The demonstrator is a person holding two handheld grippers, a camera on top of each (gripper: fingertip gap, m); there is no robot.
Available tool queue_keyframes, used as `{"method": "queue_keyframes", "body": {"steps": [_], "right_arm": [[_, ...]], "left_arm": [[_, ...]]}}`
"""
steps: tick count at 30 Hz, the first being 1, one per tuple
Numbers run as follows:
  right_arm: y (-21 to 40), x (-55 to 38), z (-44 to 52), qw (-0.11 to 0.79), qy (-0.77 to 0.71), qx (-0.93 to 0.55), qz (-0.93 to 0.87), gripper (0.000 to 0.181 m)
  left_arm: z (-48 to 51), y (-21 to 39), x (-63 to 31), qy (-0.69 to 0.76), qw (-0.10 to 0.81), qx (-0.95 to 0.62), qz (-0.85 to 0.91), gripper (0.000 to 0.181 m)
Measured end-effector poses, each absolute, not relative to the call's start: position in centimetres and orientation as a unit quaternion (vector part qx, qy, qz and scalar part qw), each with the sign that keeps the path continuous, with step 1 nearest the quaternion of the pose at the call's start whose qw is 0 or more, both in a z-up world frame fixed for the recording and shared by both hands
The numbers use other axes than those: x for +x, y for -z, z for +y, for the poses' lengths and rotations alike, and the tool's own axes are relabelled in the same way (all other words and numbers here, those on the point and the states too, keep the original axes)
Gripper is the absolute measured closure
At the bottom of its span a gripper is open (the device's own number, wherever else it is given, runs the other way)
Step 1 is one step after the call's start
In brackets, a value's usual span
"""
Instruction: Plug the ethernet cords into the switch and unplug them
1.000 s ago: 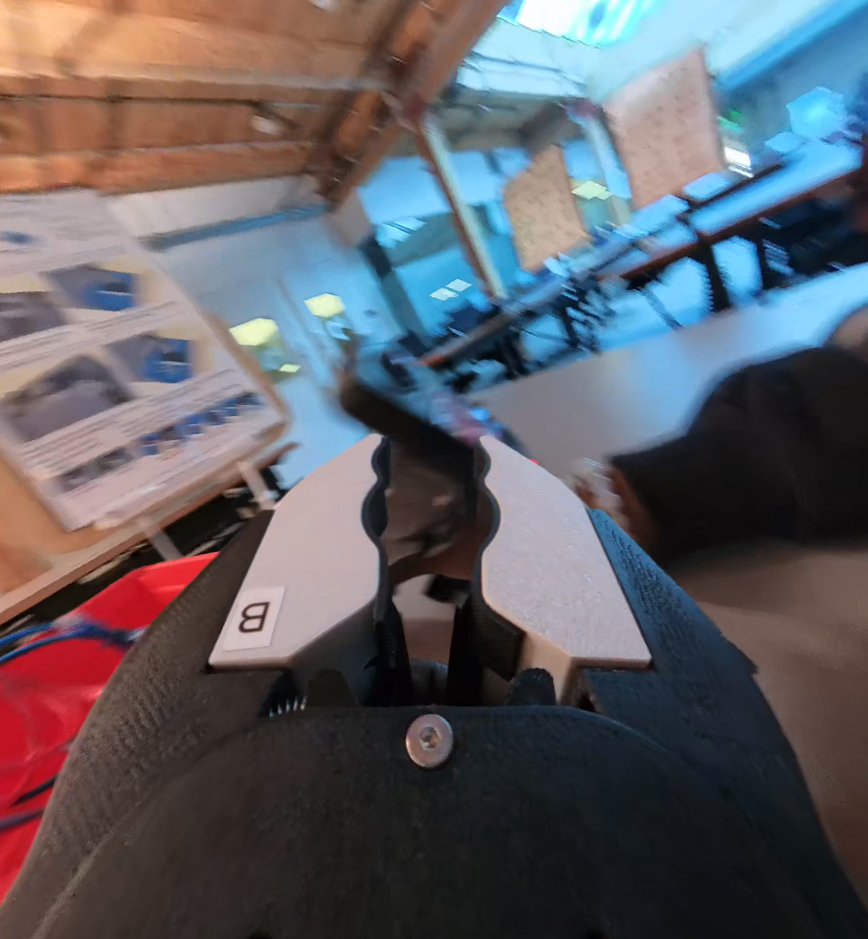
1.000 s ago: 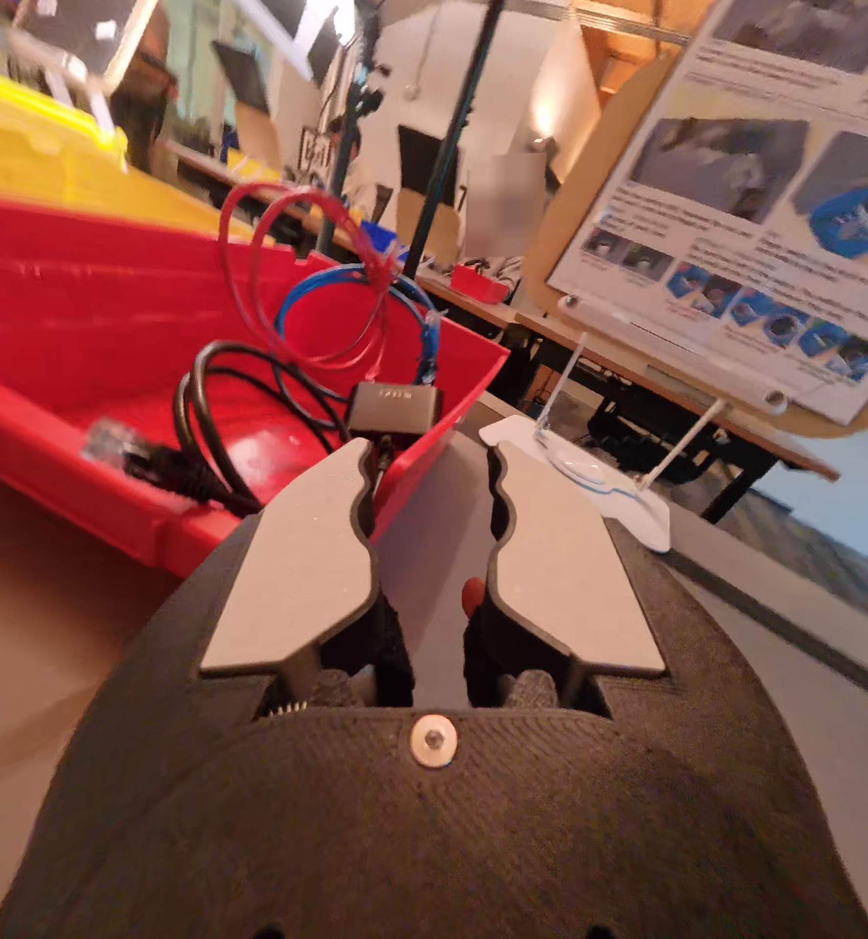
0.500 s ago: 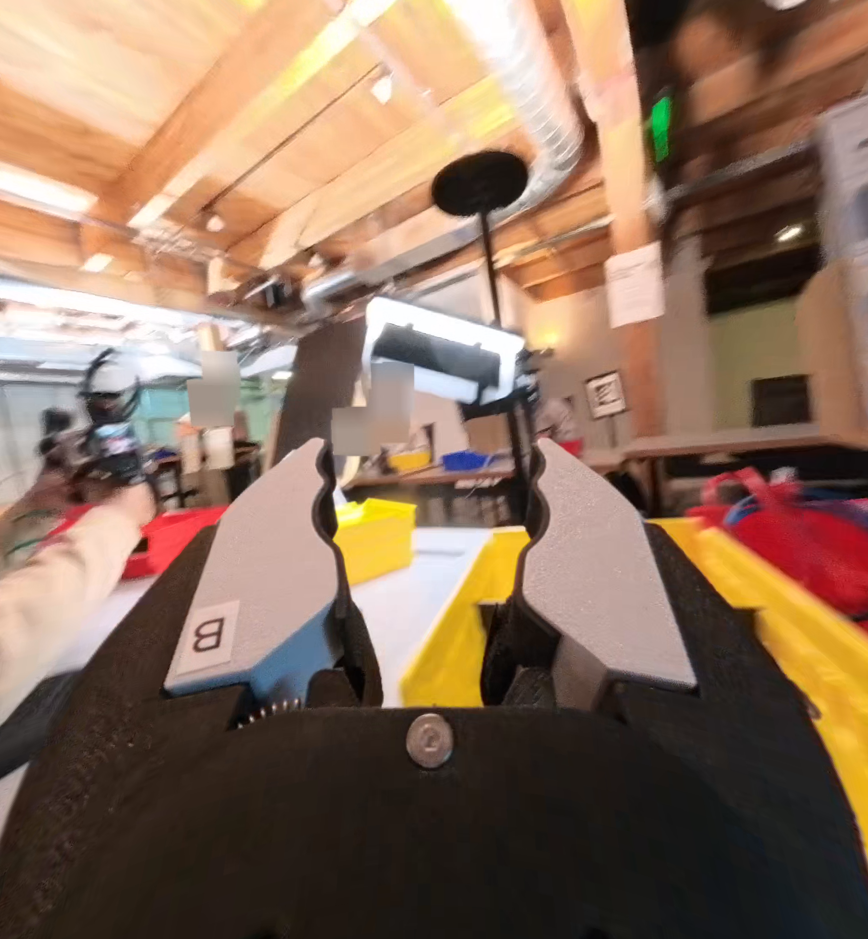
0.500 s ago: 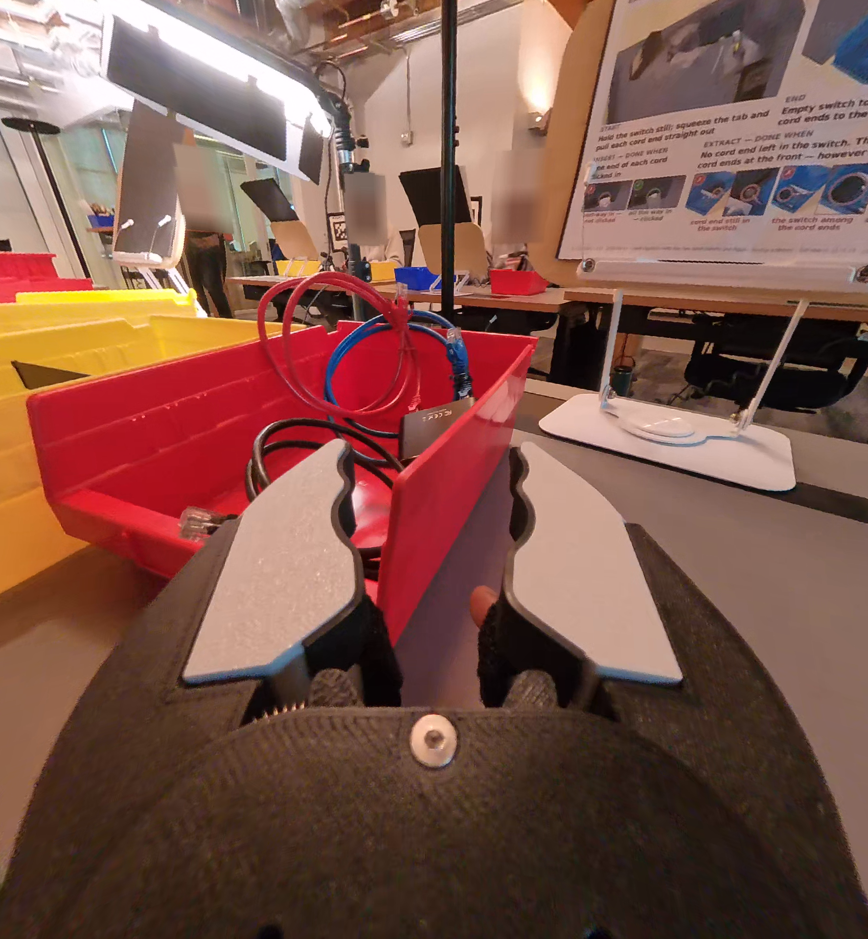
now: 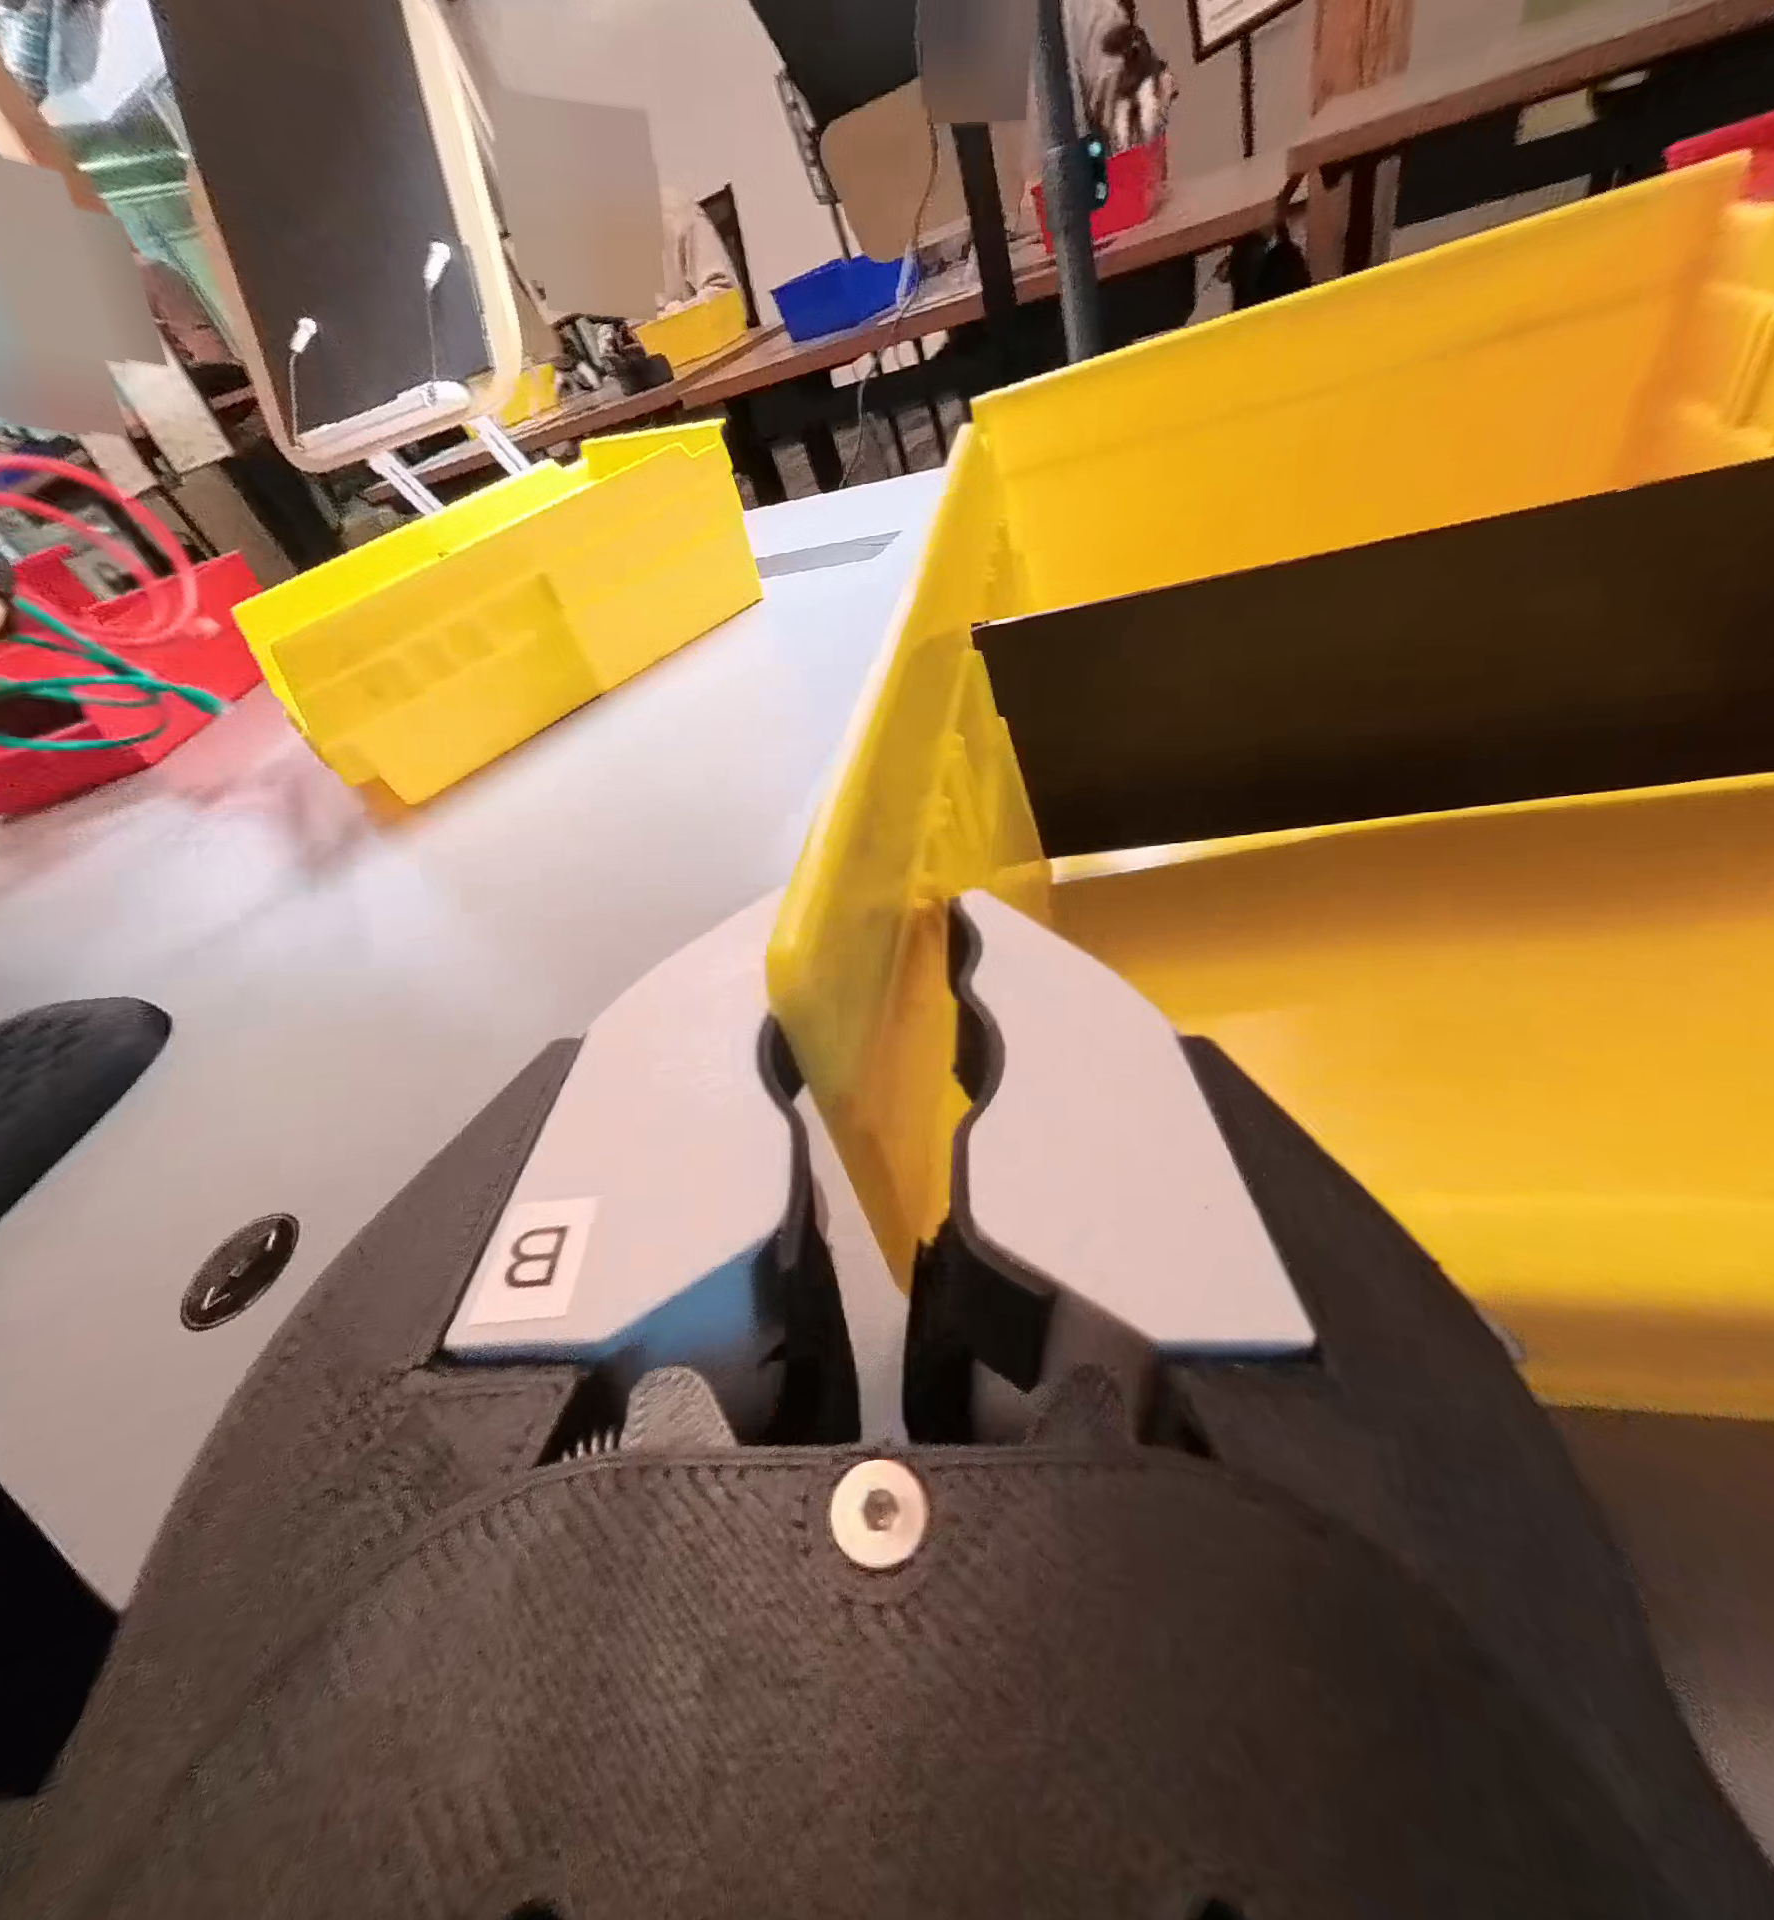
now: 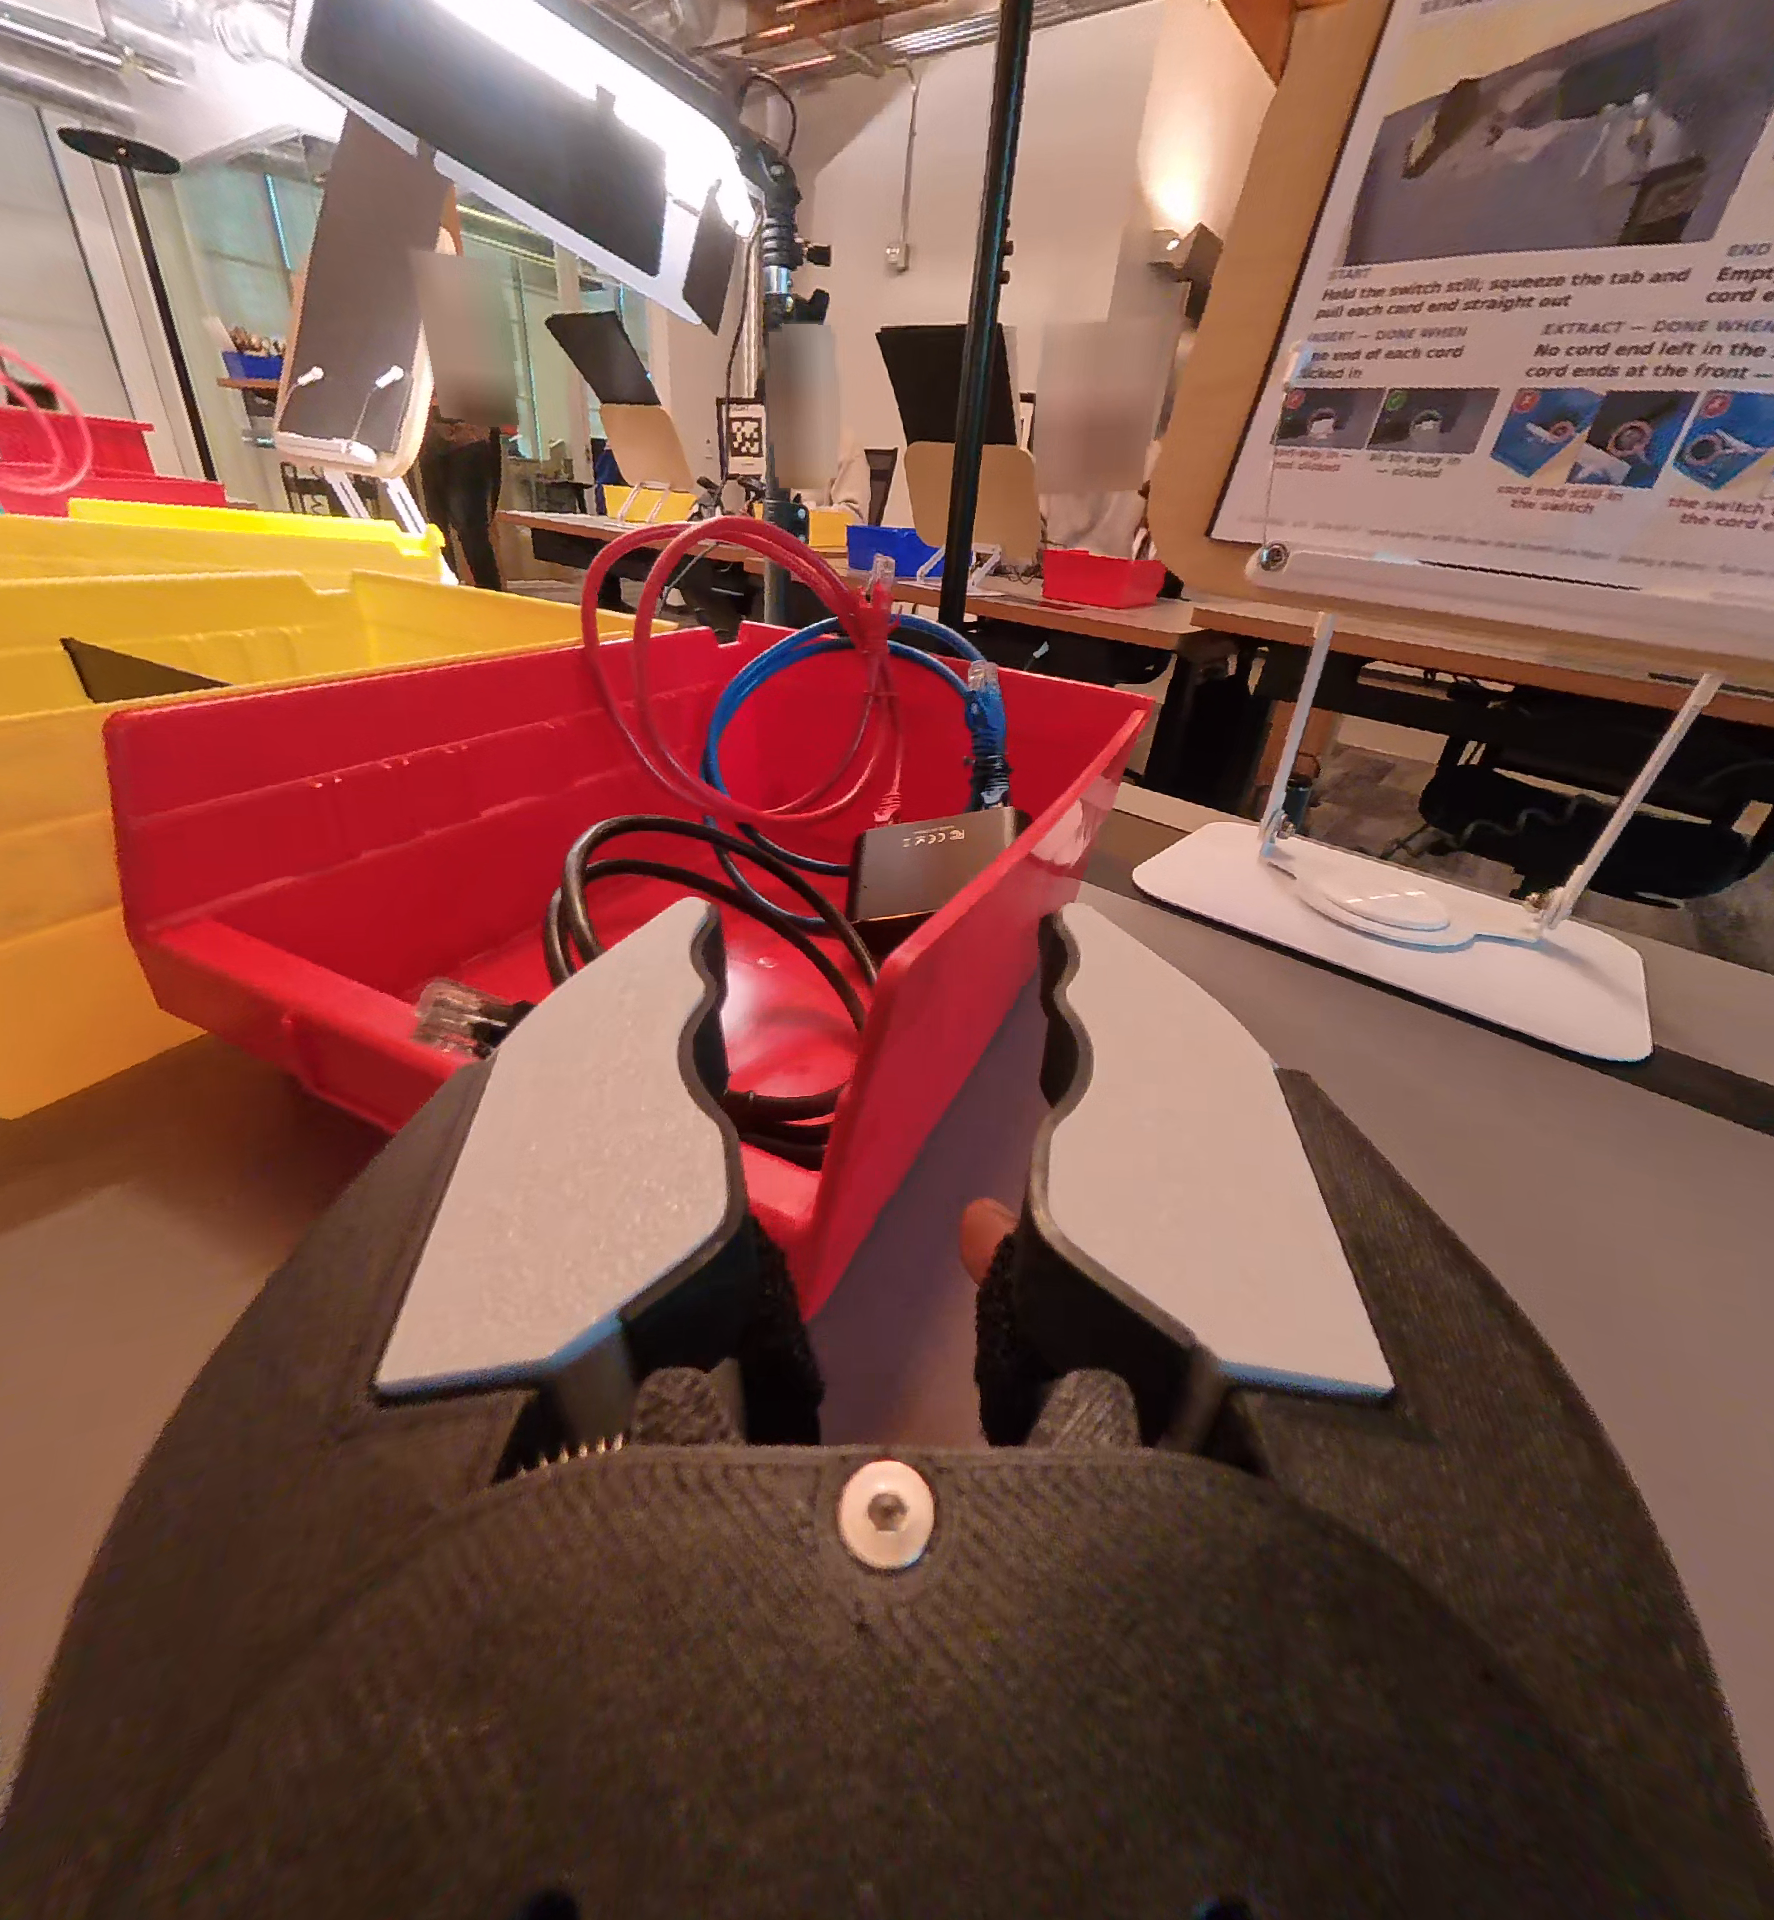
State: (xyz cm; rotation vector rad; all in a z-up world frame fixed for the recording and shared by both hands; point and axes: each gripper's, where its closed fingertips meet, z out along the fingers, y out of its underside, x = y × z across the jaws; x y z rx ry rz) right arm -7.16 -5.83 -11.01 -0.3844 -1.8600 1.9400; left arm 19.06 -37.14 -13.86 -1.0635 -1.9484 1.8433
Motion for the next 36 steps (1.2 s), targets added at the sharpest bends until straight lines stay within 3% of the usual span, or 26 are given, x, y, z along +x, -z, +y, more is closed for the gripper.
{"method": "queue_keyframes", "body": {"steps": [4,9,17,21,25,29,32,34,35,36], "right_arm": [[11.1,-6.9,-6.0,0.218,-0.696,-0.125,-0.673,0.124],[11.0,-6.5,-6.2,0.221,-0.697,-0.114,-0.673,0.124],[9.5,-4.4,-6.4,0.214,-0.729,-0.081,-0.645,0.126],[7.3,-0.9,-6.3,0.154,-0.779,-0.031,-0.607,0.135],[6.8,5.1,-6.6,0.010,-0.805,0.071,-0.589,0.138],[8.7,8.8,-7.6,-0.095,-0.768,0.104,-0.624,0.107],[7.5,8.7,-7.2,-0.110,-0.793,0.076,-0.594,0.102],[6.0,7.6,-6.5,-0.122,-0.812,0.033,-0.570,0.111],[5.5,6.6,-6.1,-0.119,-0.815,0.003,-0.567,0.139],[5.7,5.2,-5.8,-0.100,-0.805,-0.034,-0.584,0.149]], "left_arm": [[-36.3,13.0,18.8,-0.660,0.137,-0.399,-0.621,0.168],[-34.7,7.9,21.0,-0.767,0.140,-0.324,-0.536,0.180],[-28.0,0.9,22.8,-0.902,0.040,-0.282,-0.324,0.180],[-24.8,-1.5,23.2,-0.925,0.058,-0.256,-0.275,0.179],[-20.4,-4.6,24.0,-0.945,0.077,-0.227,-0.222,0.179],[-14.5,-7.2,24.1,-0.962,0.074,-0.205,-0.162,0.180],[-10.3,-7.8,23.0,-0.966,0.092,-0.209,-0.120,0.180],[-7.8,-7.7,21.8,-0.963,0.110,-0.226,-0.097,0.180],[-6.6,-7.4,21.0,-0.959,0.123,-0.241,-0.084,0.180],[-5.4,-7.0,20.2,-0.954,0.137,-0.258,-0.070,0.179]]}}
